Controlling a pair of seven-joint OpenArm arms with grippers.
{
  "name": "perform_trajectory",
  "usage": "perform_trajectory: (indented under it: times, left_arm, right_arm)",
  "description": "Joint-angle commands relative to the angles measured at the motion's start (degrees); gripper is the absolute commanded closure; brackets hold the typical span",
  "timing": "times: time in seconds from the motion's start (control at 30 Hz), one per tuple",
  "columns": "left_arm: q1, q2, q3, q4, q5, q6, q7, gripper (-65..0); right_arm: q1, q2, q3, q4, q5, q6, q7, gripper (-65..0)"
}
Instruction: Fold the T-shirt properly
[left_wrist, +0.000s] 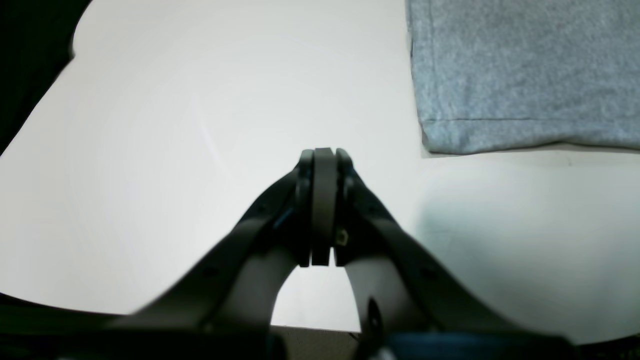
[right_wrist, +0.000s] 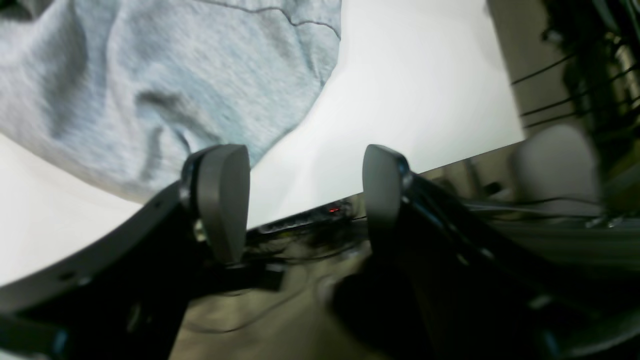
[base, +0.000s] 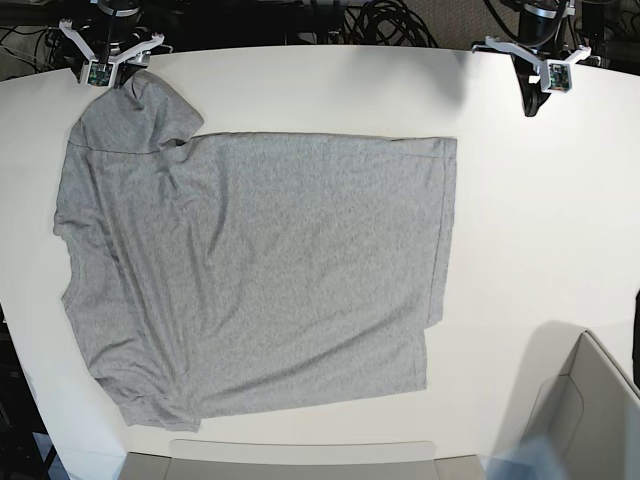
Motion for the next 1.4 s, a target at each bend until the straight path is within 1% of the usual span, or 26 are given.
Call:
perform_trajectory:
  times: [0.0,0.07,0.13,0.2,0.27,0.33,0.43,0.57,0.63,0.67,0.7,0.73,0.83,0.9,0.97,1.03,1.1,1.13,1.2,1.3,1.33,1.37]
  left_arm:
    - [0.6,-0.4,-0.4,0.9,0.2,0.2,-1.8,-0.4]
    - [0.6,-0.5,-0.5,0.9,0.2,0.2,-1.9,-0.4]
    - [0.6,-0.6,-0.5,0.9,0.2,0.2,-1.9,-0.4]
    - [0.6,-0.6,-0.5,0.9,0.2,0.2,-1.9,-0.5]
    - [0.6,-0.6,-0.5,0.9,0.2,0.2,-1.9,-0.5]
    - [0.6,-0.7,-0.5,0.9,0.2,0.2,-1.9,-0.5]
    - [0.6,-0.8,-0.4,0.9,0.2,0.2,-1.9,-0.5]
    - [0.6,-0.8,-0.4,0.9,0.2,0.2,-1.9,-0.5]
    - [0.6,-0.9,-0.4,0.9,0.2,0.2,-1.9,-0.5]
    - [0.6,-0.9,-0.4,0.9,0.2,0.2,-1.9,-0.5]
    - [0.6,-0.9,-0.4,0.9,0.2,0.2,-1.9,-0.5]
    - [0.6,-0.9,-0.4,0.9,0.2,0.2,-1.9,-0.5]
    - [0.6,-0.9,-0.3,0.9,0.2,0.2,-1.8,-0.5]
    - [0.6,-0.9,-0.3,0.9,0.2,0.2,-1.7,-0.5]
    - [0.6,-1.1,-0.3,0.9,0.2,0.2,-1.6,-0.5]
    - [0.6,-2.0,-0.3,0.9,0.2,0.2,-1.5,-0.5]
    - [0.6,-2.0,-0.3,0.9,0.2,0.2,-1.5,-0.5]
    - [0.6,-2.0,-0.4,0.9,0.2,0.2,-1.5,-0.5]
    - [0.3,-2.0,-0.4,0.9,0.2,0.2,-1.5,-0.5]
    - [-0.5,-2.0,-0.2,0.9,0.2,0.2,-1.4,-0.5]
    - [-0.5,-2.0,-0.2,0.9,0.2,0.2,-1.4,-0.5]
    - [-0.6,-2.0,-0.2,0.9,0.2,0.2,-1.4,-0.5]
  right_arm:
    - [-0.3,0.3,0.4,1.2,2.5,-0.5,1.2,-35.7]
    - [0.5,0.6,0.7,1.3,11.6,-1.9,1.3,-35.8]
    - [1.0,3.0,0.7,1.3,19.1,-4.3,1.3,-35.8]
    - [0.9,4.9,0.7,1.3,24.4,-7.0,1.3,-36.0]
    - [1.2,5.5,0.8,1.3,27.4,-9.0,1.6,-37.8]
    - [1.5,5.4,2.5,1.3,29.5,-10.0,1.7,-39.9]
    - [4.2,4.2,5.6,0.4,33.7,-9.9,1.4,-40.1]
    - [6.5,4.3,6.9,-0.5,39.3,-9.9,1.5,-40.1]
    - [7.4,4.5,6.8,-0.6,41.4,-9.6,1.4,-40.1]
    - [8.0,4.3,6.8,-0.6,42.7,-8.8,1.4,-40.1]
    - [8.5,4.0,6.9,-0.7,44.1,-7.8,1.4,-40.1]
    - [8.7,3.5,6.9,-0.8,45.3,-7.4,1.4,-40.1]
    - [9.1,2.0,7.4,-3.1,48.5,-7.3,1.6,-40.1]
    - [10.2,1.2,8.8,-5.2,50.5,-7.1,1.5,-40.1]
    - [10.8,-0.1,11.4,-7.6,53.9,-7.0,1.5,-40.1]
    - [10.8,-0.5,14.3,-8.7,57.7,-6.6,1.4,-40.1]
    - [10.6,-1.1,16.2,-8.9,60.6,-4.1,1.4,-40.1]
    - [10.6,-1.2,16.9,-8.8,61.1,-3.0,1.4,-40.1]
    - [10.8,-1.1,18.4,-9.2,62.0,-2.1,0.7,-40.1]
    - [13.2,-0.8,19.1,-11.6,64.0,-1.4,-3.1,-40.1]
    - [14.0,-0.8,19.1,-12.9,64.5,-0.5,-4.1,-40.1]
    - [14.7,-0.8,19.1,-14.1,64.5,1.0,-4.8,-40.1]
